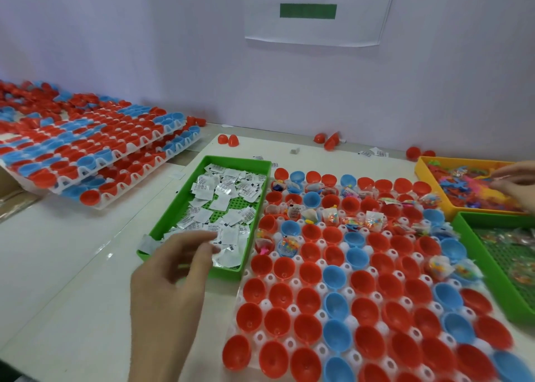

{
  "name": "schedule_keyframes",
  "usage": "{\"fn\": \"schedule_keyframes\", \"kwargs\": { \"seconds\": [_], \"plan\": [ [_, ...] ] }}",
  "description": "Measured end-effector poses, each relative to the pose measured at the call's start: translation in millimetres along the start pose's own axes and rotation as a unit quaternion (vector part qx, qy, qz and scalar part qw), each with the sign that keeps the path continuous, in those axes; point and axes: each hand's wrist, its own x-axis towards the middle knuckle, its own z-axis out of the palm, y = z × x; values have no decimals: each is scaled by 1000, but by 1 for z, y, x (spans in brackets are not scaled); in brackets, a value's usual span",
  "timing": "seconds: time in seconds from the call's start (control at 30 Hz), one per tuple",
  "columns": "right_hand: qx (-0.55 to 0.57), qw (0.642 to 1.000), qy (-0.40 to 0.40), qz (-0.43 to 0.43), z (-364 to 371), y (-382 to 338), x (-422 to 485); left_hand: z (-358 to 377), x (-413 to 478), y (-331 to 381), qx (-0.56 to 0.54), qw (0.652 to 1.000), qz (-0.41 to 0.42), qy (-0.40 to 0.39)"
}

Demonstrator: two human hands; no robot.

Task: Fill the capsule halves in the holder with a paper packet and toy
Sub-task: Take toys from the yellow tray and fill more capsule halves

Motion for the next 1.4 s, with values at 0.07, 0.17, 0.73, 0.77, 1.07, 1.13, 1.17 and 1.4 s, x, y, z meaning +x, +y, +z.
{"fn": "schedule_keyframes", "kwargs": {
  "seconds": [0.07, 0.17, 0.73, 0.77, 1.07, 1.13, 1.17, 1.4],
  "plan": [
    [32, 999, 32, -3, 1, -12, -2, 0, 23, 5, 86, 993, 34, -67],
    [81, 995, 51, 2, 2, -17, -5, 10, 58, 2, 236, 950, 23, -201],
    [287, 950, 13, -121, -13, -110, -173, 25, 63, 14, 122, 989, 87, 23],
    [290, 948, 5, -130, -11, -118, -180, 25, 58, 22, 90, 991, 91, 34],
    [354, 909, -137, -171, -4, -160, -227, 56, -44, 89, -256, 964, -34, -68],
    [355, 900, -177, -177, -3, -163, -234, 72, -65, 94, -301, 946, -76, -95],
    [363, 895, -188, -177, -2, -164, -237, 79, -73, 97, -315, 938, -87, -112],
    [312, 906, -157, -240, 12, -172, -251, 96, -94, 102, -345, 920, -119, -140]
  ]
}}
